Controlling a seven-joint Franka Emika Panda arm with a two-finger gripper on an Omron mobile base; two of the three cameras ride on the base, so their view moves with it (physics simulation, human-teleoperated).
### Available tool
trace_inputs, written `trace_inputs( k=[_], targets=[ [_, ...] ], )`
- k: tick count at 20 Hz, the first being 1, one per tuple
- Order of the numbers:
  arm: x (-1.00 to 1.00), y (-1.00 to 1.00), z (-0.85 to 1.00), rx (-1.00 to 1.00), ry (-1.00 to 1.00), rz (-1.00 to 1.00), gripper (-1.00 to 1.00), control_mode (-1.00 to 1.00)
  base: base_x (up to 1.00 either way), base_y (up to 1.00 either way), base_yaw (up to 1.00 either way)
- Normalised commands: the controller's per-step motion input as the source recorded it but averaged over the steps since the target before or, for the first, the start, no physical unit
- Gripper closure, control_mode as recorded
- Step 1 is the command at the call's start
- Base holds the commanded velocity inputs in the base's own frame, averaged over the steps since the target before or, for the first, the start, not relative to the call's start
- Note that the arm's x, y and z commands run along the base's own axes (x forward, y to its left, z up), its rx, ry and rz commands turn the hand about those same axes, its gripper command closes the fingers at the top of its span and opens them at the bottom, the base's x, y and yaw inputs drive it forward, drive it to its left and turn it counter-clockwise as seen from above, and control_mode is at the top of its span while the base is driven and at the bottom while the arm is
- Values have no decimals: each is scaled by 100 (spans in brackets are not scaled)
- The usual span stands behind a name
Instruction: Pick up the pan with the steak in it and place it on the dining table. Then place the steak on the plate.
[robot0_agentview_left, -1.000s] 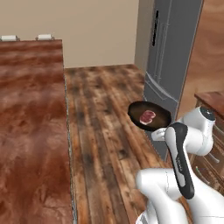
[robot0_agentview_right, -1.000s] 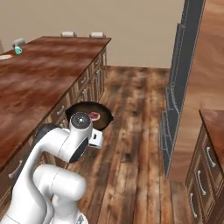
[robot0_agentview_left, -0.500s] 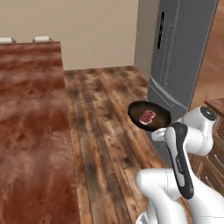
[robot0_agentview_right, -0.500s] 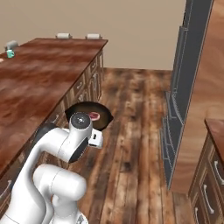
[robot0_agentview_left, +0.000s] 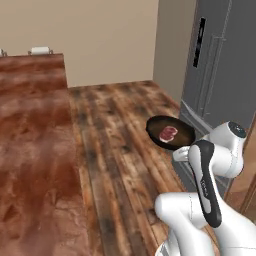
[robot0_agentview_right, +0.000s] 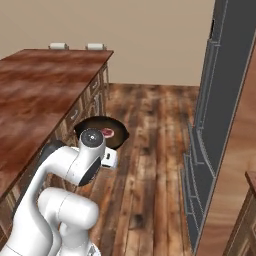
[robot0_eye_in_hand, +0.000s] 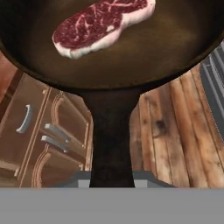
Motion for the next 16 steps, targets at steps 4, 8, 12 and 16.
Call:
trace_inputs(
  k=[4, 8, 12, 16],
  targets=[
    [0, 0, 0, 0, 0, 0, 100, 100, 99, 27, -3],
    [0, 0, 0, 0, 0, 0, 100, 100, 98, 11, 0],
    [0, 0, 0, 0, 0, 0, 100, 100, 98, 1, 0],
    [0, 0, 0, 0, 0, 0, 100, 100, 100, 0, 0]
  ],
)
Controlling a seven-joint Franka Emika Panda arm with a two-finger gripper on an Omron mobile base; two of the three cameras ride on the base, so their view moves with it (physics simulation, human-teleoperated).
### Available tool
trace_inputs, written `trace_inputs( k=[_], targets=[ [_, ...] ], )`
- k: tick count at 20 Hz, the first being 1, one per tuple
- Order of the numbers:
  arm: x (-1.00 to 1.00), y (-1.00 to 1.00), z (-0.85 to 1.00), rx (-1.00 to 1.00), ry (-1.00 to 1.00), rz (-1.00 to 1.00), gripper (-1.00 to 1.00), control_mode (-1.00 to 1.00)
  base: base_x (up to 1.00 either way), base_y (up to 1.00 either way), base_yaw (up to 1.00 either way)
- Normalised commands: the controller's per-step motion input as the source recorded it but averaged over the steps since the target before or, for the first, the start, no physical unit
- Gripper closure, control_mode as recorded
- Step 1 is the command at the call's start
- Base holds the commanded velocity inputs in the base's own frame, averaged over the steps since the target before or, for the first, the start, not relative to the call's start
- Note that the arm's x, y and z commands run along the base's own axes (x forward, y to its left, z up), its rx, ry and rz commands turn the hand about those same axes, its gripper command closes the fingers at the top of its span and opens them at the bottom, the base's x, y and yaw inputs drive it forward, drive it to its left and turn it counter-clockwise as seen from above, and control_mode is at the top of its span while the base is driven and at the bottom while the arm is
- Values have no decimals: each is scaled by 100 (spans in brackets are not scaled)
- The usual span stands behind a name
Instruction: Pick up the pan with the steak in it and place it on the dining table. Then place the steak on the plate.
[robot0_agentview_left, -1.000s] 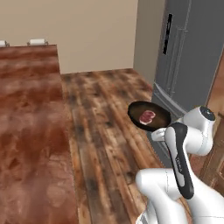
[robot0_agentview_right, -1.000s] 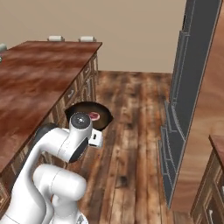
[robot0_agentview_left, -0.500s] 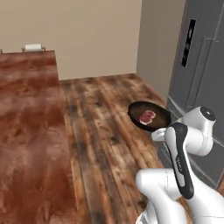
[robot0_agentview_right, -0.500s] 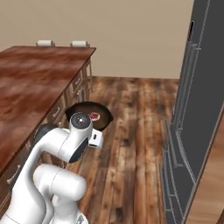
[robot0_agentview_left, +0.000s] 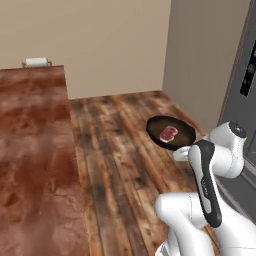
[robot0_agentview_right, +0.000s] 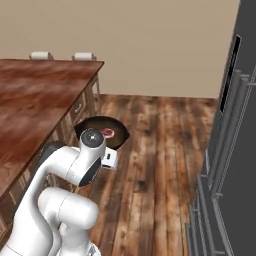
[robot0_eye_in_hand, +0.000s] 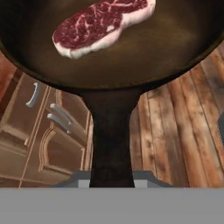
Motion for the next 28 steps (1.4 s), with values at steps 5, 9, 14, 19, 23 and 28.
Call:
trace_inputs(
  k=[5, 9, 14, 19, 23, 28],
  targets=[
    [0, 0, 0, 0, 0, 0, 100, 100, 100, 0, 0],
    [0, 0, 0, 0, 0, 0, 100, 100, 100, 0, 0],
    [0, 0, 0, 0, 0, 0, 100, 100, 100, 0, 0],
    [0, 0, 0, 0, 0, 0, 100, 100, 100, 0, 0],
    [0, 0, 0, 0, 0, 0, 100, 100, 100, 0, 0],
    [0, 0, 0, 0, 0, 0, 100, 100, 100, -1, 0]
  ],
)
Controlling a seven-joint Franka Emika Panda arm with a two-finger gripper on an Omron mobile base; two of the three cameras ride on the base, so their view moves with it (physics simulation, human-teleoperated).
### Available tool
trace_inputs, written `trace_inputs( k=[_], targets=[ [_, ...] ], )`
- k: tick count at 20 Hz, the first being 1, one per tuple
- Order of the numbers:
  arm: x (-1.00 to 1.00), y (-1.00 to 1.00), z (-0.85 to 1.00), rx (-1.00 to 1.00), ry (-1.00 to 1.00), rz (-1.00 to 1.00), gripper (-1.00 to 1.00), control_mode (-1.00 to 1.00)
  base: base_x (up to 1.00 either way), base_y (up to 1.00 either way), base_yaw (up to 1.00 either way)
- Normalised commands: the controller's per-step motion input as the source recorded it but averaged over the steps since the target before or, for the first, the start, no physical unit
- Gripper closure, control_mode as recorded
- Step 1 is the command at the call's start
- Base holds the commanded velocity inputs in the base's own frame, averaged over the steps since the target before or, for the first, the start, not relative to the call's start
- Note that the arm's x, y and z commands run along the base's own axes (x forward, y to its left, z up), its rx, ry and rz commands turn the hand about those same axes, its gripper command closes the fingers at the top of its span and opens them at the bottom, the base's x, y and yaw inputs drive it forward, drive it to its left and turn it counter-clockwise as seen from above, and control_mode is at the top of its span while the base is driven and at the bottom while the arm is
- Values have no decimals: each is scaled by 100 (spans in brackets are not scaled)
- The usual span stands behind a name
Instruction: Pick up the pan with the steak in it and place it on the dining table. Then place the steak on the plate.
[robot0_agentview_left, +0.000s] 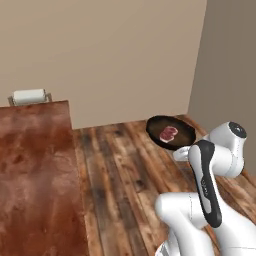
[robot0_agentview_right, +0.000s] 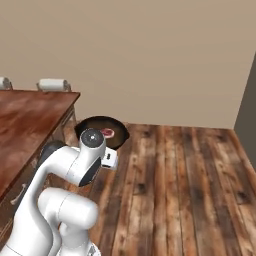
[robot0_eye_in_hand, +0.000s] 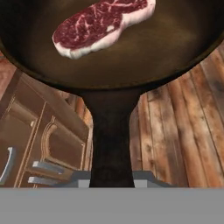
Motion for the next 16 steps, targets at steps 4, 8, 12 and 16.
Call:
trace_inputs(
  k=[4, 8, 12, 16],
  targets=[
    [0, 0, 0, 0, 0, 0, 100, 100, 100, -4, 0],
    [0, 0, 0, 0, 0, 0, 100, 100, 100, -5, 0],
    [0, 0, 0, 0, 0, 0, 100, 100, 100, -8, 0],
    [0, 0, 0, 0, 0, 0, 100, 100, 100, -10, 0]
  ],
)
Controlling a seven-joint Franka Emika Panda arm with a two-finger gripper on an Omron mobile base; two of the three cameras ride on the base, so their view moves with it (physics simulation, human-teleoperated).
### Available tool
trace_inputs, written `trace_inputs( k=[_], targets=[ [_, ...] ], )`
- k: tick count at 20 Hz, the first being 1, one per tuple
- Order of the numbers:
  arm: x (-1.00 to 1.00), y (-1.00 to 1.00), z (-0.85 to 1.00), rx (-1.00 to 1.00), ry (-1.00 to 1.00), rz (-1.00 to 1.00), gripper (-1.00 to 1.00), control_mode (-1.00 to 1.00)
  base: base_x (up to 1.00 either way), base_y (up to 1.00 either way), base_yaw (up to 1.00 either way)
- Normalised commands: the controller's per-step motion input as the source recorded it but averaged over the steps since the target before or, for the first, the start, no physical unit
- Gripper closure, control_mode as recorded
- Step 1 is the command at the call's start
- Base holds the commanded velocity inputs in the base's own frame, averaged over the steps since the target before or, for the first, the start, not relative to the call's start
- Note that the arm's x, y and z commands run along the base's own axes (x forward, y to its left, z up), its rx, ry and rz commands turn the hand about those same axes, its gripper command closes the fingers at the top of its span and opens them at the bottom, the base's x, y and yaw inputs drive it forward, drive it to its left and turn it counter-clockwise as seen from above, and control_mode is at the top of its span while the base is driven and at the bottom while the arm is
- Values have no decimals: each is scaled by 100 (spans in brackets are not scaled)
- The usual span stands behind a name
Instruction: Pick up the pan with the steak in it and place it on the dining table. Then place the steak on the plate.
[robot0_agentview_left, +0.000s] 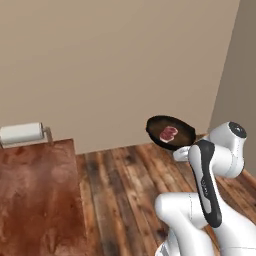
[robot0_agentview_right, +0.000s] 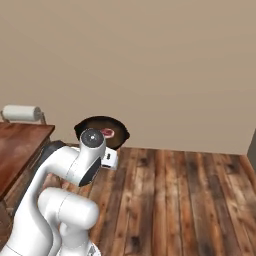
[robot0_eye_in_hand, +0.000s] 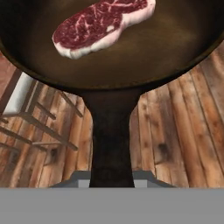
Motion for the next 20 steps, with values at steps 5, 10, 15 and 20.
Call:
trace_inputs(
  k=[5, 10, 15, 20],
  targets=[
    [0, 0, 0, 0, 0, 0, 100, 100, 100, -11, 0],
    [0, 0, 0, 0, 0, 0, 100, 100, 100, -12, 0],
    [0, 0, 0, 0, 0, 0, 100, 100, 100, -17, 0],
    [0, 0, 0, 0, 0, 0, 100, 100, 100, -15, 0]
  ],
)
